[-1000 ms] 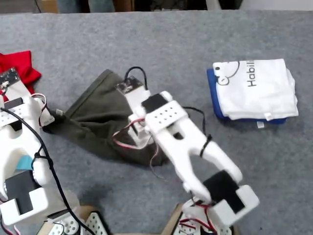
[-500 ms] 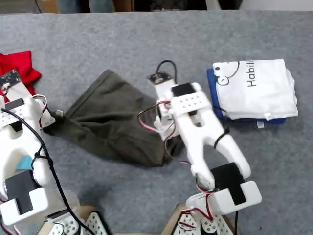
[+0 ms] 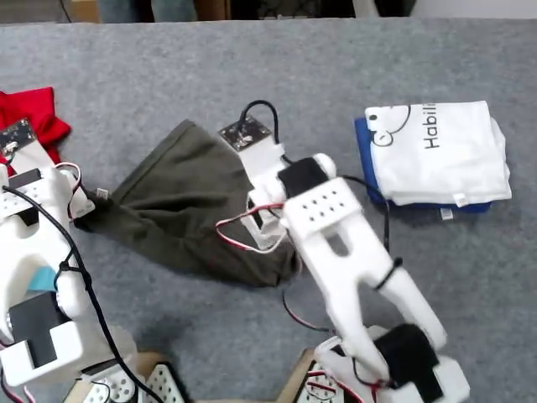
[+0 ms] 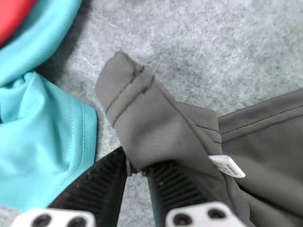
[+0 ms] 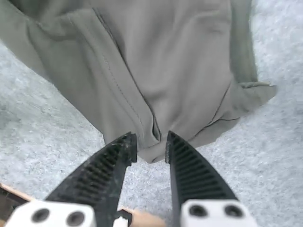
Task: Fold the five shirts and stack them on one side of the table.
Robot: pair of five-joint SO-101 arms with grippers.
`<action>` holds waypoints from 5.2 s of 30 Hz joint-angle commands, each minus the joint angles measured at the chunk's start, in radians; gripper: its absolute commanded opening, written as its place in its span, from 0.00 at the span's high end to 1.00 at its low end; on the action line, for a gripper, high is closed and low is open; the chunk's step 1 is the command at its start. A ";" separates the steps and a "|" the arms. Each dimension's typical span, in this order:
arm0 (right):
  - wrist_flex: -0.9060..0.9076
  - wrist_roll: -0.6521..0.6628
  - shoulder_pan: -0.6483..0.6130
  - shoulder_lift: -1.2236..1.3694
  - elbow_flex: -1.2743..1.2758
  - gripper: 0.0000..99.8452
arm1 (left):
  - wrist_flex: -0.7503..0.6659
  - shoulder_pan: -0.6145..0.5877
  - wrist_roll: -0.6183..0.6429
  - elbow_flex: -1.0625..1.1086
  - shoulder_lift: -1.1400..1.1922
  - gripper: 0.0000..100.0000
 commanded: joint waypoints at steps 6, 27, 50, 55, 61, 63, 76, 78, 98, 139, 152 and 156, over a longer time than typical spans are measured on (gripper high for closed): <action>-0.044 -0.072 -0.124 -0.031 0.145 0.89 | -0.009 -0.002 -0.006 -0.002 -0.008 0.97; -0.216 0.025 0.043 0.054 0.222 0.89 | -0.009 -0.002 -0.006 -0.001 -0.008 0.97; -0.261 0.020 -0.086 0.054 0.355 0.89 | -0.009 -0.001 -0.006 -0.001 -0.008 0.97; -0.262 0.020 -0.087 0.054 0.354 0.89 | -0.009 -0.001 -0.006 -0.001 -0.008 0.97; -0.206 0.026 -0.089 0.033 0.314 0.89 | -0.009 -0.001 -0.006 -0.001 -0.008 0.97; -0.158 0.021 -0.104 0.015 0.271 0.89 | -0.009 -0.001 -0.006 -0.001 -0.008 0.97; -0.176 0.017 -0.126 -0.010 0.308 0.89 | -0.009 -0.001 -0.006 -0.001 -0.008 0.97; -0.190 0.017 -0.126 -0.010 0.315 0.89 | -0.009 -0.001 -0.006 -0.001 -0.008 0.97; -0.288 0.017 -0.121 -0.008 0.406 0.89 | -0.009 -0.001 -0.006 -0.001 -0.008 0.97; 0.029 -0.011 0.000 -0.311 0.084 0.99 | 0.216 -0.001 -0.005 -0.220 -0.052 0.97; 0.081 -0.118 0.020 -0.561 -0.366 0.99 | 0.802 0.117 -0.005 -1.033 -0.163 0.97; 0.052 -0.146 0.146 -0.573 -0.611 0.99 | 0.842 0.110 -0.005 -1.194 -0.172 0.97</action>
